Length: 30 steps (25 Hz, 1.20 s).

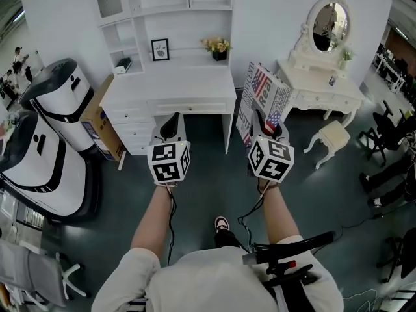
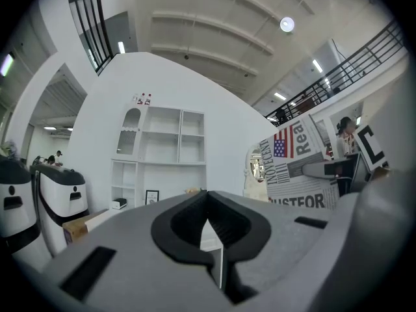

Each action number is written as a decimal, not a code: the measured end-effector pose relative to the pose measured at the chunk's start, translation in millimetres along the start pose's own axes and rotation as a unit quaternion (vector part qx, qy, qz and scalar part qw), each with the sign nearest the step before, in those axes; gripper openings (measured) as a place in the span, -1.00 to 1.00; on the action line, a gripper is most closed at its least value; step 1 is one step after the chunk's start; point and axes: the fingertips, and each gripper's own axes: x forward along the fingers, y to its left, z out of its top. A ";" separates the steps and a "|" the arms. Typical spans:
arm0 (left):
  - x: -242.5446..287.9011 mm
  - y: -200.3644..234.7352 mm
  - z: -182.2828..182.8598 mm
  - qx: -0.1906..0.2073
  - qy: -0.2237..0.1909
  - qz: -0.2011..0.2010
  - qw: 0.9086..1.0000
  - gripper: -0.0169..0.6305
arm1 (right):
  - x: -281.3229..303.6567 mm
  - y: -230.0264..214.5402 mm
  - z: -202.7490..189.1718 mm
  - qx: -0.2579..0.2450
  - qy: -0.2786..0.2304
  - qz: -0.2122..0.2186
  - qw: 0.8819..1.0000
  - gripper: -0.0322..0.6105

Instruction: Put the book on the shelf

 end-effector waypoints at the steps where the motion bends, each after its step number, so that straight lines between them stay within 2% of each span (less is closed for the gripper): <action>1: 4.1 -0.2 -2.1 0.001 0.001 0.000 1.000 -0.92 | 4.3 -1.0 -2.1 0.000 0.001 0.000 1.000 -0.37; 9: 63.9 22.9 6.5 -0.002 -0.001 0.012 1.000 -0.93 | 75.5 -1.6 7.0 -0.008 0.000 0.011 1.000 -0.37; 19: 136.3 30.2 -0.8 -0.007 -0.006 0.030 0.999 -0.93 | 154.9 -24.4 -3.3 -0.010 0.003 0.030 1.000 -0.37; 30: 205.9 28.4 1.2 0.005 -0.001 0.041 0.999 -0.92 | 222.5 -55.3 -4.1 -0.009 0.009 0.035 0.999 -0.37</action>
